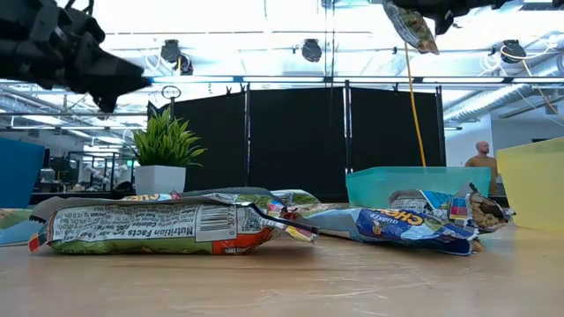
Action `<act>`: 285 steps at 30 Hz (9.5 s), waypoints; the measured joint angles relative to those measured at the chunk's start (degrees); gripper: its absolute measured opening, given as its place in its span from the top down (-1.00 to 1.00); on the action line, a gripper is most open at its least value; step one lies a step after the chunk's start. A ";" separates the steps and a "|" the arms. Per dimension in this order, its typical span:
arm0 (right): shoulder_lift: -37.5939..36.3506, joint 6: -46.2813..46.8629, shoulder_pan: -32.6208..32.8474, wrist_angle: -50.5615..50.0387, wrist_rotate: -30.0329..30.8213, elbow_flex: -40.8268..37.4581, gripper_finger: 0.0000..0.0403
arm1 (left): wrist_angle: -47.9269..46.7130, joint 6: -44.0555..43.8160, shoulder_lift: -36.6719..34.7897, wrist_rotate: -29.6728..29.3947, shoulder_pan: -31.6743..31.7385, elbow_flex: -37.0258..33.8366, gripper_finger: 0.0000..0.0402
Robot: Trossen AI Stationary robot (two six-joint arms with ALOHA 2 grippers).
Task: Pick and place Granola Bars by type
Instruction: Put the yellow granola bar into the green bin, then put the blue granola bar into the yellow bin
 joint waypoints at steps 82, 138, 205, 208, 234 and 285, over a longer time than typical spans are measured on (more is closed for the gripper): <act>9.73 9.03 -13.92 -14.31 18.19 0.00 0.14 | -0.73 1.17 0.08 -5.29 -2.49 -1.04 0.34; 50.13 13.79 15.70 -13.83 -11.63 15.86 -0.12 | 0.09 1.17 0.10 -5.33 -2.47 -1.02 0.34; 38.51 20.38 13.03 -29.12 -16.45 20.92 0.88 | 0.08 1.17 0.09 -5.36 -2.47 -1.02 0.34; 34.85 24.24 14.70 -31.68 -16.46 20.92 0.86 | 0.08 1.17 0.08 -5.35 -2.47 -1.02 0.34; 30.82 64.83 29.74 -40.51 -18.01 10.20 0.88 | 0.08 1.17 0.08 -5.37 -2.47 -1.02 0.35; 30.82 65.46 29.73 -39.86 -17.85 9.38 0.75 | 0.09 1.17 0.10 -5.37 -2.47 -1.02 0.34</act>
